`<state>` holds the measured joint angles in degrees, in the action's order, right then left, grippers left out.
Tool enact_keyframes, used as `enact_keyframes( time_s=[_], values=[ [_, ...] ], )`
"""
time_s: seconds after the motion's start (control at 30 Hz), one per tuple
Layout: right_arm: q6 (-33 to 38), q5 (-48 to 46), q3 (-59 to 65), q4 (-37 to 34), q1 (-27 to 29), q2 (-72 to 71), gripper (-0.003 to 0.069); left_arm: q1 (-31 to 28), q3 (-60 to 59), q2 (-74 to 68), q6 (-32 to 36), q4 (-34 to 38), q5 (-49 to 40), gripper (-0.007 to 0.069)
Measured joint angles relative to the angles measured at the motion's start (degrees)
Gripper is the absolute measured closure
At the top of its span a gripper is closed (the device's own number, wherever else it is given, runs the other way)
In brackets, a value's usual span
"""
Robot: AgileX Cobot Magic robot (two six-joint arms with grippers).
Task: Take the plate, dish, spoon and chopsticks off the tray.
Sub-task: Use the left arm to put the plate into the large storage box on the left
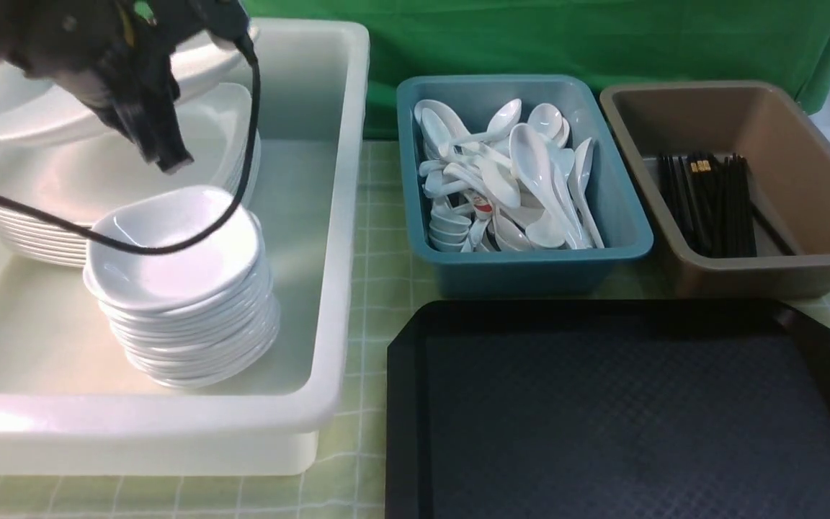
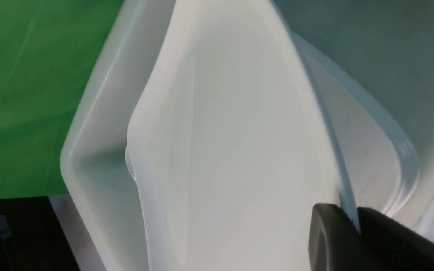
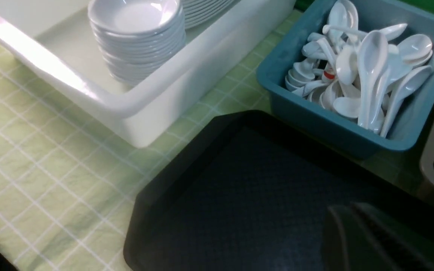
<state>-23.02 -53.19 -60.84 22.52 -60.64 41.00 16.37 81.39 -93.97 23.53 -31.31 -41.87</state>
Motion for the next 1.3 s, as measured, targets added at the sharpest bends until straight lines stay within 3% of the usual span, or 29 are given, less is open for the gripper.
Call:
enact_keyframes(
  time_s=[0.13,0.7,0.83,0.97,1.17,1.3],
  values=[
    [0.05,-0.39,0.00,-0.20,0.00,0.00,0.0631,0.00,0.00,-3.87,-1.41,-2.53,0.99,0.0591],
    [1.65,-0.88,0.00,-1.68,0.00,0.00,0.0631,-2.73,0.00,-7.91,-1.20,-1.33,3.70,0.0571],
    [2.44,-0.88,0.00,-3.68,0.00,0.00,0.0631,-2.92,0.00,-8.38,-1.19,-0.96,3.82,0.0478],
    [3.57,-0.94,0.00,-5.36,0.00,0.00,0.0631,-3.11,0.00,-8.48,-1.19,-0.96,3.89,0.0305],
    [4.58,-1.00,0.00,-6.20,0.00,0.00,0.0622,-3.16,0.00,-7.14,-1.19,3.52,3.10,0.0105],
    [4.58,-1.01,0.00,-6.25,0.00,0.00,0.0622,-3.16,0.00,-3.05,-1.19,5.78,3.17,0.0025]
  ],
)
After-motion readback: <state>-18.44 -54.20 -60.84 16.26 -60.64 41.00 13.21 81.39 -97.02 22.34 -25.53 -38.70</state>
